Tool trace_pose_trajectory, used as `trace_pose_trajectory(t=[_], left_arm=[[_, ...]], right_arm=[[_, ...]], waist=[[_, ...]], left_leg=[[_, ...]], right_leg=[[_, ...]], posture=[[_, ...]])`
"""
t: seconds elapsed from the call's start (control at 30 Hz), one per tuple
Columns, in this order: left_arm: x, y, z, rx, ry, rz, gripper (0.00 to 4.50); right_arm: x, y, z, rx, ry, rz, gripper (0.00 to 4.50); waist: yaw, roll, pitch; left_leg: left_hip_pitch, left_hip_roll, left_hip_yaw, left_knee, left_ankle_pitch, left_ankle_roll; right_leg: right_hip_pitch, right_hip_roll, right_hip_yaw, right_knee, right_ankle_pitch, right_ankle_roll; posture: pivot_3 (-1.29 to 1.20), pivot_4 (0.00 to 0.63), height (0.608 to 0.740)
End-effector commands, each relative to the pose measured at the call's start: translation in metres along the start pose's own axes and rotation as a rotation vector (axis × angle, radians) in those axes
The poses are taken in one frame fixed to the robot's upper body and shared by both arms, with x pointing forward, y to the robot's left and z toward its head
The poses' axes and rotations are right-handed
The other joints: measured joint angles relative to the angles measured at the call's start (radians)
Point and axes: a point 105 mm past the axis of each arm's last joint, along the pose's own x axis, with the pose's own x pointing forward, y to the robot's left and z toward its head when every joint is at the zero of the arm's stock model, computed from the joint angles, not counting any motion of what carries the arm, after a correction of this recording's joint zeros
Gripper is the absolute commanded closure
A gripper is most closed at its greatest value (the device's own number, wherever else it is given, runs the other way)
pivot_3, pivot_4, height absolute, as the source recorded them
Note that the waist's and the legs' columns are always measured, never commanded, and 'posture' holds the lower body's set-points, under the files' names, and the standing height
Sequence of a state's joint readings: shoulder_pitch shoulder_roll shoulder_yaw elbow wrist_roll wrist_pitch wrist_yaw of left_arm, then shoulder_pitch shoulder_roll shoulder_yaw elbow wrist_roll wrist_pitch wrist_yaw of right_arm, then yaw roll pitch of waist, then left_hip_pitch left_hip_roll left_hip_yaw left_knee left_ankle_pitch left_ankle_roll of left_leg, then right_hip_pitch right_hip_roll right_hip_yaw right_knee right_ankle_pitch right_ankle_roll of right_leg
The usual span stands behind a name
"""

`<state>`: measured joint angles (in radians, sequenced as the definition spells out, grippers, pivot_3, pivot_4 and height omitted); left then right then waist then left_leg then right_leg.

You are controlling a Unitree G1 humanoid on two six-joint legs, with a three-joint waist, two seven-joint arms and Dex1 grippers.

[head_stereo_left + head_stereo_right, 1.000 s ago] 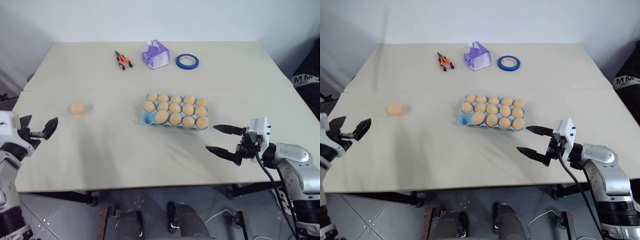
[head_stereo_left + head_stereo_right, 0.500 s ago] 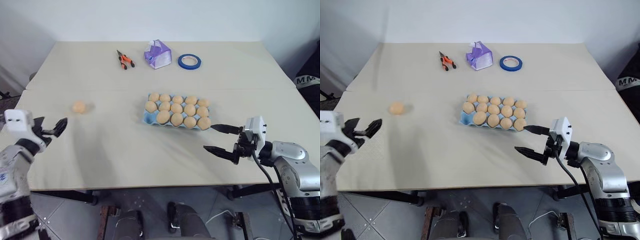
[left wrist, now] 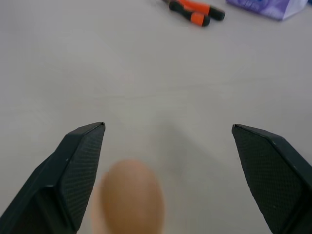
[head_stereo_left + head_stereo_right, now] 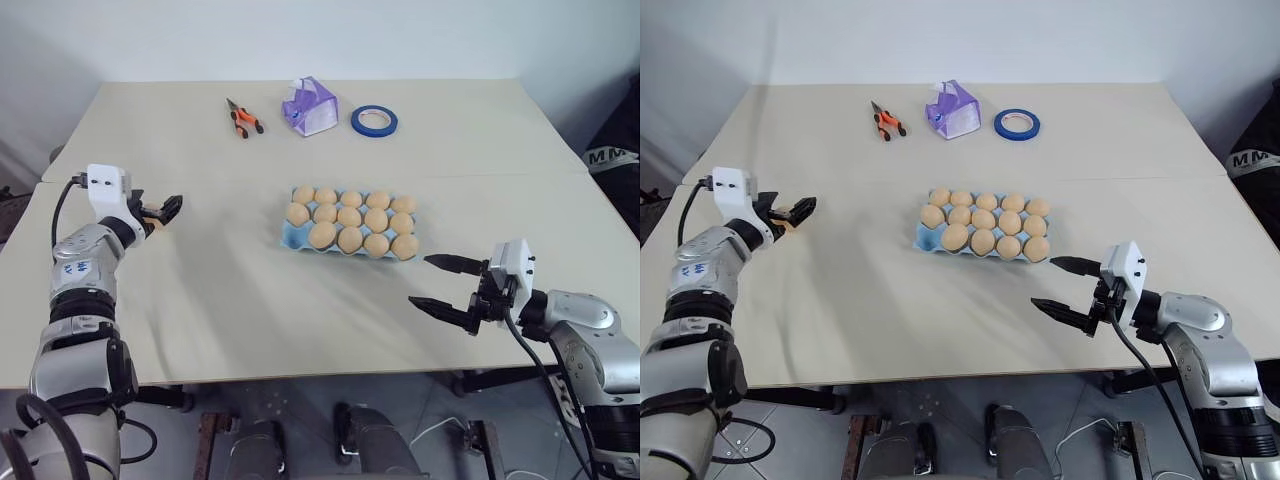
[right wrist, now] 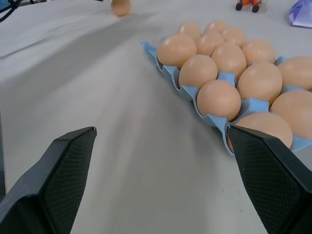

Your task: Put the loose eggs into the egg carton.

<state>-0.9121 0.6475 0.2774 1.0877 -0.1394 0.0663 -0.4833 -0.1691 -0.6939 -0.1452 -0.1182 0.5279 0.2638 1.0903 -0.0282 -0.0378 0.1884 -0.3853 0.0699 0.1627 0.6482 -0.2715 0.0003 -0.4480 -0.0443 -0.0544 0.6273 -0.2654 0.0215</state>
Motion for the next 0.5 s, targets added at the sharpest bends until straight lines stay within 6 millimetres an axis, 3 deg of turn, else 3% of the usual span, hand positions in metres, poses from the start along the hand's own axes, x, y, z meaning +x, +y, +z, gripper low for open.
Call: trace_pose_trajectory(t=[0.03, 0.2, 0.23, 0.5], left_arm=[[0.0027, 0.0066, 0.002, 0.049, 0.051, 0.049, 0.06], [0.0046, 0.0064, -0.0017, 0.069, 0.088, 0.059, 0.06], [0.0047, 0.0066, -0.0017, 0.072, 0.084, 0.063, 0.24], [0.0092, -0.0025, 0.0025, 0.085, 0.062, 0.026, 2.66]], right_arm=[[-0.0065, -0.0023, 0.0119, -0.051, -0.016, -0.03, 0.0], [-0.0077, -0.0021, 0.0109, -0.053, -0.014, -0.041, 0.0], [-0.0076, -0.0024, 0.0107, -0.052, -0.014, -0.042, 0.0], [-0.0057, -0.0061, 0.011, -0.06, -0.016, -0.052, 0.0]], waist=[[0.001, 0.0, 0.0], [0.001, 0.0, 0.0], [0.001, 0.0, 0.0], [0.002, 0.0, 0.0]], left_leg=[[0.0, 0.0, 0.0, 0.0, 0.0, 0.0], [0.0, -0.001, 0.0, 0.001, 0.0, 0.0], [0.0, -0.001, 0.0, 0.001, 0.0, 0.0], [0.0, -0.001, 0.0, 0.001, 0.0, 0.0]], right_leg=[[0.0, 0.0, 0.0, 0.0, 0.0, 0.0], [0.0, 0.0, 0.0, 0.0, 0.0, 0.0], [0.0, 0.0, 0.0, 0.001, 0.0, 0.0], [0.0, 0.0, 0.0, 0.001, 0.0, 0.0]], posture=[[0.0, 0.15, 0.74], [0.0, 0.15, 0.74], [0.0, 0.15, 0.74], [0.0, 0.15, 0.74]])
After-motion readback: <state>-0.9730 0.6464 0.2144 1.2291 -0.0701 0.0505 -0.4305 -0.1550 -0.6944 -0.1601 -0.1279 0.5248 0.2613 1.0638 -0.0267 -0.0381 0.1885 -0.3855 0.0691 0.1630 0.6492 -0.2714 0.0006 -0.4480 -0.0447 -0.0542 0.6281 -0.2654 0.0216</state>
